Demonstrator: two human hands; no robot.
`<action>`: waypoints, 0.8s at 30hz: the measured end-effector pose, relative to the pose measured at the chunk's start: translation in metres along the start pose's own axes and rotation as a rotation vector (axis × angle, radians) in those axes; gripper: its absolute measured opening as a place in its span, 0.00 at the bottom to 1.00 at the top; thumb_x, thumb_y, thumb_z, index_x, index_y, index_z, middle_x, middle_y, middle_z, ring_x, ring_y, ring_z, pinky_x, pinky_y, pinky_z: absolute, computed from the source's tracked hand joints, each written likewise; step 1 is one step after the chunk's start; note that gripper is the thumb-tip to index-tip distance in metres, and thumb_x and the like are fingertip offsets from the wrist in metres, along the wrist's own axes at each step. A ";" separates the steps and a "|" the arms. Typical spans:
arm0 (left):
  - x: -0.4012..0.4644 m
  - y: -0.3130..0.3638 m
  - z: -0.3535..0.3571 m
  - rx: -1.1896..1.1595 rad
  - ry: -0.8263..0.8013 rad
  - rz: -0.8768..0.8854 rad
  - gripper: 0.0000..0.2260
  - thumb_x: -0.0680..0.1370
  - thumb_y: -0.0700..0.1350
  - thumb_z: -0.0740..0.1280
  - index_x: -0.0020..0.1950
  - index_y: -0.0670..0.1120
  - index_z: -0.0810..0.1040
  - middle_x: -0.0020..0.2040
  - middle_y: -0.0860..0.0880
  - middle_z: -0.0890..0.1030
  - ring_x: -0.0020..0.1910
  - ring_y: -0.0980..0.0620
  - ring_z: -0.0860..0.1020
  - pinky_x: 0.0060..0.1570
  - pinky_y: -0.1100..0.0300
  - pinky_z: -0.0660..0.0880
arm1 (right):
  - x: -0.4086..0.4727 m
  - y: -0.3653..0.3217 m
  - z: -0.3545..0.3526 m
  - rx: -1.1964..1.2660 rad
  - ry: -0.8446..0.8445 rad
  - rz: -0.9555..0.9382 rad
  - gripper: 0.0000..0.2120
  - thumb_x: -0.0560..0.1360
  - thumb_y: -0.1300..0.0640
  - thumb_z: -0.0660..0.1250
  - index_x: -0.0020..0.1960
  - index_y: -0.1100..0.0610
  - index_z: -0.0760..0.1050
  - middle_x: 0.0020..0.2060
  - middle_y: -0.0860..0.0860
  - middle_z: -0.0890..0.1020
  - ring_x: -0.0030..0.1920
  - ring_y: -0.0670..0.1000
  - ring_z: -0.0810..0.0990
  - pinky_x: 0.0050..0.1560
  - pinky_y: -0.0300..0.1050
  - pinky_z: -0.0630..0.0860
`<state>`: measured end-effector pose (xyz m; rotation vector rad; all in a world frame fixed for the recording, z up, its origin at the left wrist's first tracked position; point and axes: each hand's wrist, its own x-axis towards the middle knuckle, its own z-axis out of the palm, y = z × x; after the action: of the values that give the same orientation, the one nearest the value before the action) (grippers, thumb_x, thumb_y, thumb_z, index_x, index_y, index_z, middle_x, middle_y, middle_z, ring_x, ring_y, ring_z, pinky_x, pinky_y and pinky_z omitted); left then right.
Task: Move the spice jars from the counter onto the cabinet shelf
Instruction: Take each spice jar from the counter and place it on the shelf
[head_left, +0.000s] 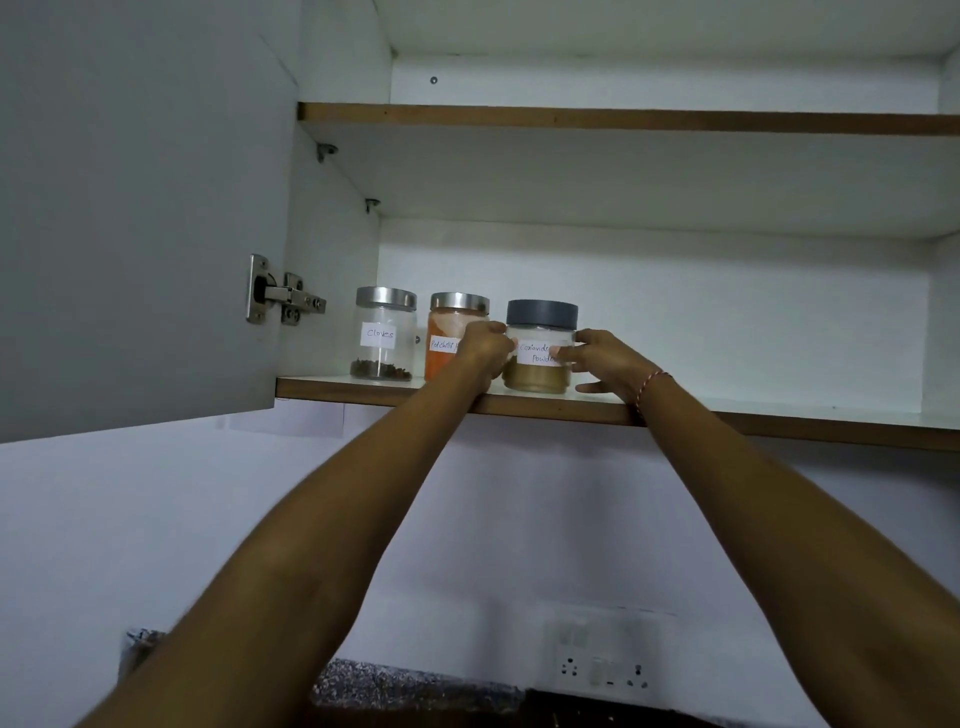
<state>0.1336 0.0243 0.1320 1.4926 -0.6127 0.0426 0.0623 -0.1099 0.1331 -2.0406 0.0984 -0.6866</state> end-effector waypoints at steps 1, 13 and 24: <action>0.000 0.001 -0.001 0.002 -0.013 -0.027 0.12 0.78 0.32 0.58 0.59 0.41 0.73 0.47 0.44 0.77 0.43 0.50 0.75 0.43 0.60 0.74 | 0.002 0.001 0.000 -0.001 0.002 0.006 0.19 0.76 0.57 0.64 0.65 0.59 0.67 0.62 0.55 0.75 0.56 0.51 0.72 0.55 0.49 0.71; -0.022 -0.005 0.007 0.362 0.309 0.381 0.15 0.79 0.36 0.56 0.64 0.38 0.72 0.58 0.41 0.78 0.56 0.44 0.76 0.53 0.58 0.71 | -0.006 -0.003 0.000 -0.225 0.448 -0.269 0.20 0.75 0.66 0.58 0.67 0.62 0.68 0.61 0.60 0.75 0.61 0.57 0.74 0.57 0.39 0.68; -0.220 -0.169 0.057 0.172 0.157 0.493 0.22 0.80 0.40 0.57 0.74 0.41 0.59 0.74 0.44 0.64 0.73 0.50 0.63 0.69 0.65 0.60 | -0.208 0.099 0.105 0.009 0.724 -0.415 0.17 0.75 0.64 0.60 0.63 0.58 0.71 0.62 0.54 0.74 0.62 0.51 0.72 0.59 0.41 0.71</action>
<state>-0.0073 0.0275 -0.1141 1.4534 -0.8521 0.6004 -0.0400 -0.0143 -0.0778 -1.7217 0.0863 -1.6588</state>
